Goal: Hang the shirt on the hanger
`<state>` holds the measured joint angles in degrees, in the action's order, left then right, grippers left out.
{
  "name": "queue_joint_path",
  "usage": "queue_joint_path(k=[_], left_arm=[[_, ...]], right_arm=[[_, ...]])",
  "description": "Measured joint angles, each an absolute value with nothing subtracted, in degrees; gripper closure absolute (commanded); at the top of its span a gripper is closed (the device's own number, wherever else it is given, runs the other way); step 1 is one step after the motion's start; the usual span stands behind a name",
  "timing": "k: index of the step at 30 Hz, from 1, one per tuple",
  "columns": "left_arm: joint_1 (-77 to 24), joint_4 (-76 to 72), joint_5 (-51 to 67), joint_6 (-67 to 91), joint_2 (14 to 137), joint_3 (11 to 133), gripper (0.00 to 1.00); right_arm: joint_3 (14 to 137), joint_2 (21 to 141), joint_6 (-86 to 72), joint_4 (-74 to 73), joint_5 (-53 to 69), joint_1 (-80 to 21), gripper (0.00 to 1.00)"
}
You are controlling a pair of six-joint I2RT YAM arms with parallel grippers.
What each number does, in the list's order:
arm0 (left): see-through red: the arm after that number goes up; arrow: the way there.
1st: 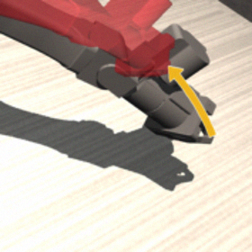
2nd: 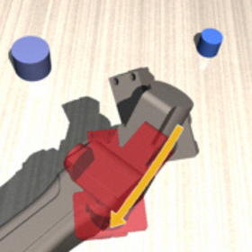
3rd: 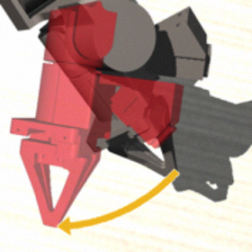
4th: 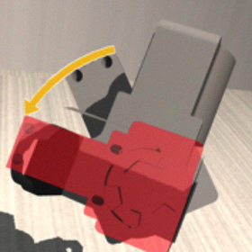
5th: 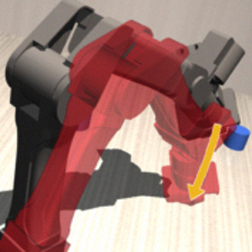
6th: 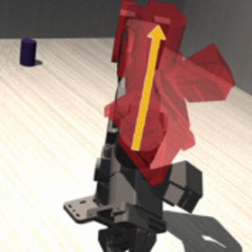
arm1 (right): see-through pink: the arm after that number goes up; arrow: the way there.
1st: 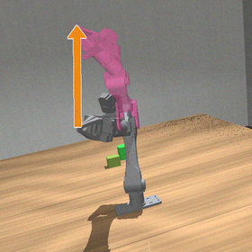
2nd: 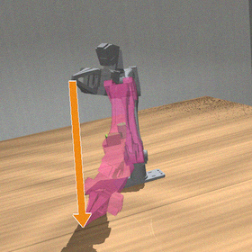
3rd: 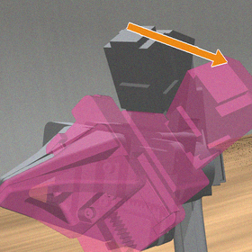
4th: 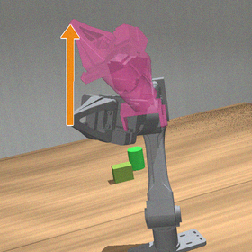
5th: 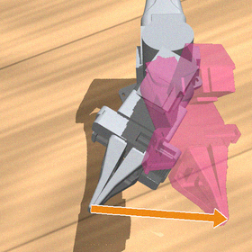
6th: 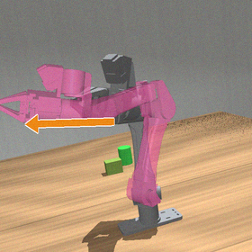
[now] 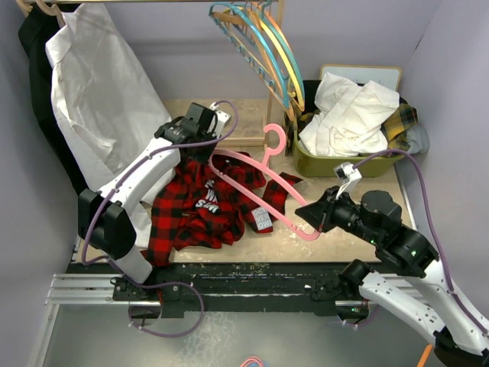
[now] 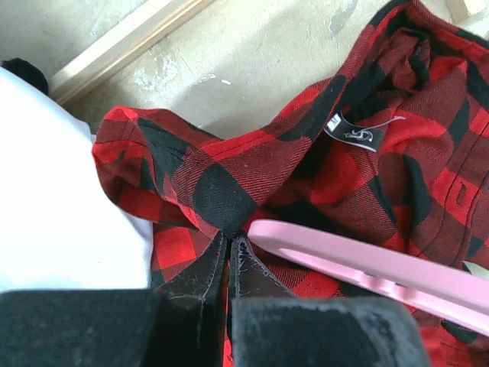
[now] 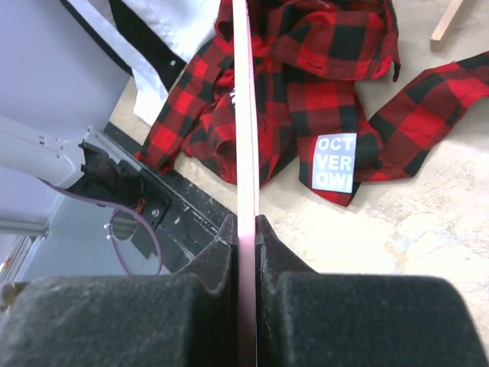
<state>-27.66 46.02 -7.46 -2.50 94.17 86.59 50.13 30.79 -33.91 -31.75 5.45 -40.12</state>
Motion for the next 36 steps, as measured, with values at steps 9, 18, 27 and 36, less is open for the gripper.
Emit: queue_joint_path(k=[9,18,27,36], left_arm=[[-27.66,47.94,-7.42,-3.27,94.28,89.36,0.88],[-27.66,49.50,-5.76,-5.43,97.65,89.36,0.55],[-26.26,50.74,-3.14,-5.65,103.50,89.14,0.54],[-24.34,49.76,-1.61,-5.91,106.04,89.01,0.54]], right_arm=[[50.26,33.98,-31.92,-32.42,6.92,-40.10,1.00],[49.34,37.56,-31.46,-32.71,8.64,-40.10,1.00],[49.19,38.63,-31.90,-34.59,5.39,-40.10,1.00],[50.61,42.39,-33.08,-37.91,2.17,-40.12,1.00]])
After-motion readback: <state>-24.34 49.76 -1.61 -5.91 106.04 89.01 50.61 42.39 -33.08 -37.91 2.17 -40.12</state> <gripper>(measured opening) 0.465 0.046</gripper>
